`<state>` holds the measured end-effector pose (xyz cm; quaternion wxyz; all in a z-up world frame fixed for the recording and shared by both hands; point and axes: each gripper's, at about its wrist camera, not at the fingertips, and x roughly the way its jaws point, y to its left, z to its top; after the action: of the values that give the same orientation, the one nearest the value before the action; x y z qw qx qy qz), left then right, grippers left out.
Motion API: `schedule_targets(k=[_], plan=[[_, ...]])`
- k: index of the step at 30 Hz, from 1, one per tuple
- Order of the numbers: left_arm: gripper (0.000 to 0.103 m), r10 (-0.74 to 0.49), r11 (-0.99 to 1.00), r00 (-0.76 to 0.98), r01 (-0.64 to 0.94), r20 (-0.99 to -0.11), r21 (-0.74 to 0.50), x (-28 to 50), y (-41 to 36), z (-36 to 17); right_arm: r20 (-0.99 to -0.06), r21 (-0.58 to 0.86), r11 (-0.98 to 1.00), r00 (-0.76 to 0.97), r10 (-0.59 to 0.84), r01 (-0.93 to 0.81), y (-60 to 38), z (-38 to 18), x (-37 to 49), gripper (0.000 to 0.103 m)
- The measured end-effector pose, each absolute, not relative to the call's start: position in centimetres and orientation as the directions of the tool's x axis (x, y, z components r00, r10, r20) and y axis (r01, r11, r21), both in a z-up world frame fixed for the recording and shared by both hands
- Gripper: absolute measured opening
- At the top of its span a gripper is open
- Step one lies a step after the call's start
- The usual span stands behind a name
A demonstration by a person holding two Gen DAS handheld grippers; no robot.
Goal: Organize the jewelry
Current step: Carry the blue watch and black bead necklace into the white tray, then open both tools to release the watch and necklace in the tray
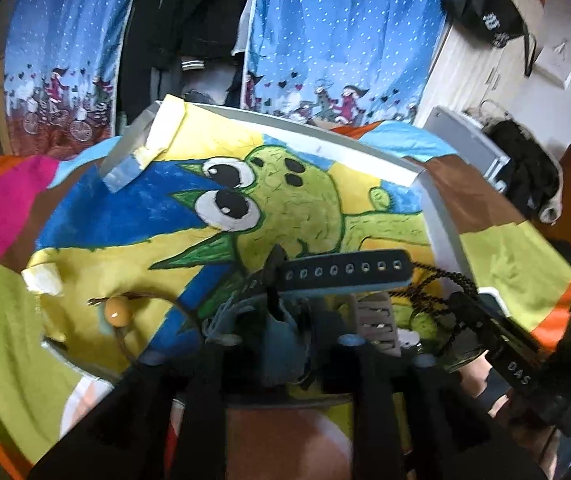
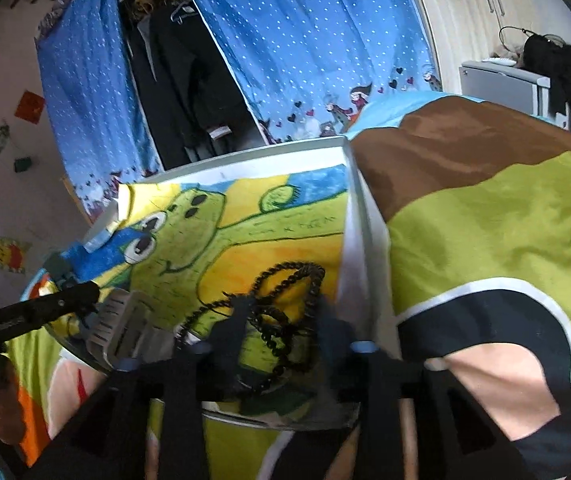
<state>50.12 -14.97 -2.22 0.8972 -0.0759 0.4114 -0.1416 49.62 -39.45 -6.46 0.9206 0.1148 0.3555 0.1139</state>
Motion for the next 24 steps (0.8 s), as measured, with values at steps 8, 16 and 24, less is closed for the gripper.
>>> schedule_targets(k=[8, 16, 24], plan=[[0.052, -0.297, 0.954, 0.59, 0.141, -0.751, -0.266, 48.3, -14.0, -1.5, -0.619, 0.273, 0.956, 0.742, 0.258, -0.104, -40.5, -5.3, 48.1, 0.059], [0.076, -0.201, 0.977, 0.644, 0.079, -0.738, -0.197, 44.4, -13.0, 0.5, -0.551, 0.244, 0.961, 0.798, 0.245, -0.127, -40.0, -2.9, 45.0, 0.08], [0.076, -0.18, 0.979, 0.702, 0.061, -0.689, -0.194, 40.5, -12.2, 3.3, -0.466, 0.227, 0.962, 0.851, 0.243, -0.151, -39.4, -0.6, 41.0, 0.095]])
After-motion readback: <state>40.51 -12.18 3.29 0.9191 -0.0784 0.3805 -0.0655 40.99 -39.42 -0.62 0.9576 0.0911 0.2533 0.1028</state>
